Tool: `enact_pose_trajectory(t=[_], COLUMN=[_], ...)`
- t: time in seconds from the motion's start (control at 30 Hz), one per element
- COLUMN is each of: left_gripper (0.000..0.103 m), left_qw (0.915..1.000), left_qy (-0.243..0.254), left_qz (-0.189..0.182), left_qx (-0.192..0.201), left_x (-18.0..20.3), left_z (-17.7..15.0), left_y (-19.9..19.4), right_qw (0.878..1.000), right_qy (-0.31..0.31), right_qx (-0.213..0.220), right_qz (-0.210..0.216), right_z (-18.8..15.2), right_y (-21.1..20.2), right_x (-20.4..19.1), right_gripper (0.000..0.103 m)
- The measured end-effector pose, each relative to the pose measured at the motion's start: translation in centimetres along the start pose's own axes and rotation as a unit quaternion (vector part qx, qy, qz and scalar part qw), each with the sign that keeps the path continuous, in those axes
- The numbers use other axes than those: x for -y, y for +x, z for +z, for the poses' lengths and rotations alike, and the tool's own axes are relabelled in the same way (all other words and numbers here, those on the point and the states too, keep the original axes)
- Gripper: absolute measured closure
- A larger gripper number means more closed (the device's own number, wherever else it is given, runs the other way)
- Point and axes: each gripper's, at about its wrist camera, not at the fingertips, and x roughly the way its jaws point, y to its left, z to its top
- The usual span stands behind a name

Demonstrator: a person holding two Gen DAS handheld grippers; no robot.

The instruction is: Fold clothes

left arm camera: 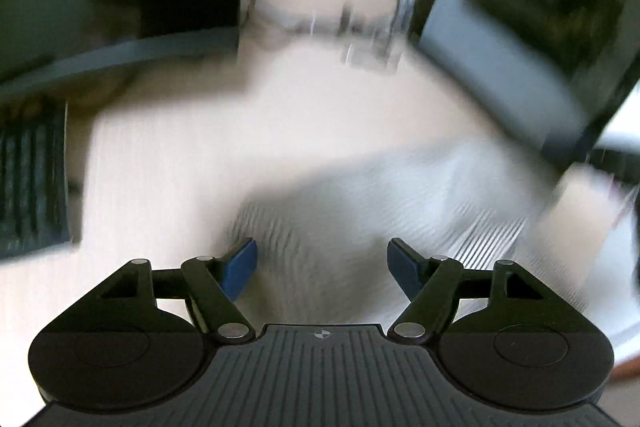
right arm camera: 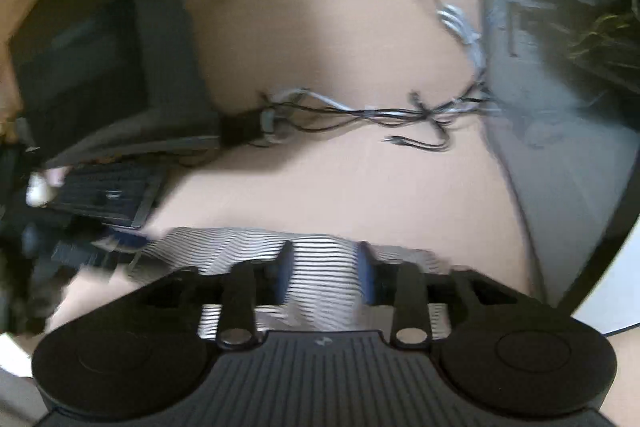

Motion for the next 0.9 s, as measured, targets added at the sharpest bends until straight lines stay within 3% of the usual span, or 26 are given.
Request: enact_pose_trajectory(t=[0.07,0.1,0.13,0.2,0.33,0.53,0.6,0.7,0.73,0.77,0.8,0.9], left_gripper=[0.024,0.023,0.023,0.023,0.012,0.013,0.012,0.025,0.029,0.030,0.039,0.060], left_qw=[0.9992,0.9991,0.9988,0.9971,0.9864,0.9839,0.9841,0.9859,0.9864,0.9869,0.9873,0.9879], left_qy=[-0.004,-0.018,-0.032,-0.072,-0.139,-0.149,-0.147,-0.141,-0.140,-0.141,-0.143,-0.148], left_qz=[0.023,0.020,0.016,-0.019,-0.087,-0.078,-0.080,-0.076,-0.073,-0.067,-0.062,-0.045], left_qx=[-0.032,-0.034,-0.035,-0.017,0.008,-0.062,-0.060,-0.050,-0.047,-0.038,-0.030,-0.004], left_x=[-0.7,-1.3,-1.9,-2.7,-3.2,-2.1,-1.6,-1.5,-1.5,-1.8,-2.0,-2.8], left_z=[-1.1,-1.5,-1.8,-1.7,0.0,0.2,0.4,1.5,1.9,2.7,3.5,6.0], left_y=[1.2,1.0,0.8,-0.6,-1.4,3.2,3.8,4.6,4.9,5.1,5.3,5.9], right_qw=[0.997,0.995,0.996,0.996,0.995,0.994,0.995,0.996,0.997,0.997,0.998,0.998], right_qy=[-0.010,-0.005,0.005,0.025,0.056,0.071,0.059,0.051,0.045,0.039,0.036,0.044], right_qx=[-0.068,-0.079,-0.077,-0.072,-0.071,-0.083,-0.077,-0.066,-0.060,-0.054,-0.047,-0.027], right_qz=[-0.045,-0.053,-0.054,-0.055,-0.049,-0.028,-0.034,-0.035,-0.036,-0.037,-0.036,-0.038], right_z=[-1.4,-1.7,-1.8,-2.0,-2.2,-2.4,-2.6,-1.2,-0.5,0.2,1.2,4.1], right_y=[2.6,2.8,2.5,1.8,1.9,4.8,5.6,7.9,8.7,9.5,10.3,12.1], right_x=[0.4,0.7,1.0,1.7,2.4,1.7,1.1,1.3,1.3,1.3,1.2,1.1], right_gripper=[0.058,0.058,0.051,0.047,0.035,0.033,0.036,0.042,0.049,0.067,0.072,0.077])
